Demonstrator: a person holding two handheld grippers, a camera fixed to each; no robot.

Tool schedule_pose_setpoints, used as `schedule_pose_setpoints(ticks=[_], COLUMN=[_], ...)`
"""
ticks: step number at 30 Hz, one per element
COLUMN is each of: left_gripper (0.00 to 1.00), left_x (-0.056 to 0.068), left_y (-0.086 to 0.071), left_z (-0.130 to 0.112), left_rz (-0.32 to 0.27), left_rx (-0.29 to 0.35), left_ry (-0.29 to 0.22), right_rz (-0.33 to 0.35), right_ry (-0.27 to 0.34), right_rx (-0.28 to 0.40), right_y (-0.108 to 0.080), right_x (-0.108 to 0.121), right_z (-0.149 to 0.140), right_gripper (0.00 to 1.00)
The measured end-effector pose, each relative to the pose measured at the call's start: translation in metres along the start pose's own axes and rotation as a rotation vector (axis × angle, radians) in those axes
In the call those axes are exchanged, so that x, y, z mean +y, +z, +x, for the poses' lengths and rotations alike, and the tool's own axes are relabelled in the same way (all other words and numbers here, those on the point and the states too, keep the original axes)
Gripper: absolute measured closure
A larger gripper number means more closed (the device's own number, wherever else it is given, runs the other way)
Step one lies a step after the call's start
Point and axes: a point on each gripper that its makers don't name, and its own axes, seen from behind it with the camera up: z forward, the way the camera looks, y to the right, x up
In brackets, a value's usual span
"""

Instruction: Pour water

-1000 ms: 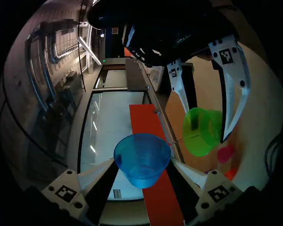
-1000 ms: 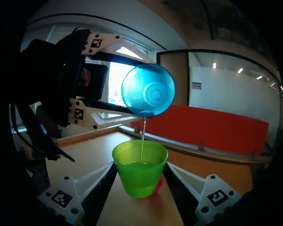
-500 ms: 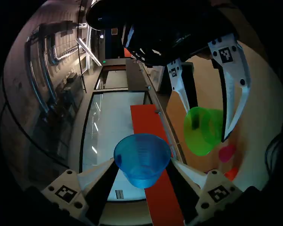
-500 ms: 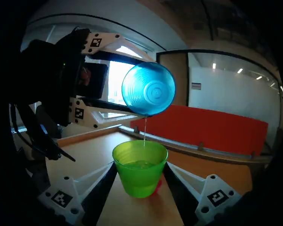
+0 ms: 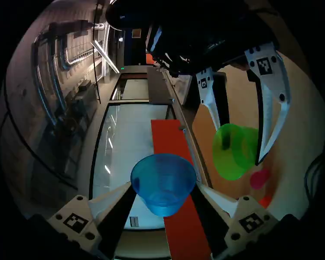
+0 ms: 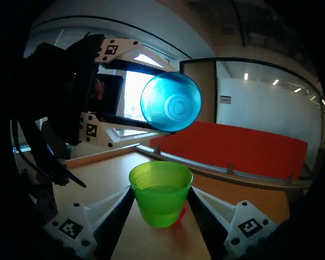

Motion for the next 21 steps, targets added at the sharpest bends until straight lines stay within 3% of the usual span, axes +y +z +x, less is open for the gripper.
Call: schedule_pose_setpoints(ticks=[5,21], left_gripper=[0.16,0.16], left_x=[0.002,0.015], left_y=[0.003,0.003], left_z=[-0.007,-0.024], left_rz=[-0.009,-0.042], left_rx=[-0.011,-0.037], left_ry=[-0.090,-0.564], right_rz=[-0.001,-0.001], right_ry=[0.002,0.003], right_rx=[0.001,0.006], right_y=[0.000,0.000], right_x=[0.000,-0.002], right_z=[0.000,0.006], right_gripper=[0.13,0.13])
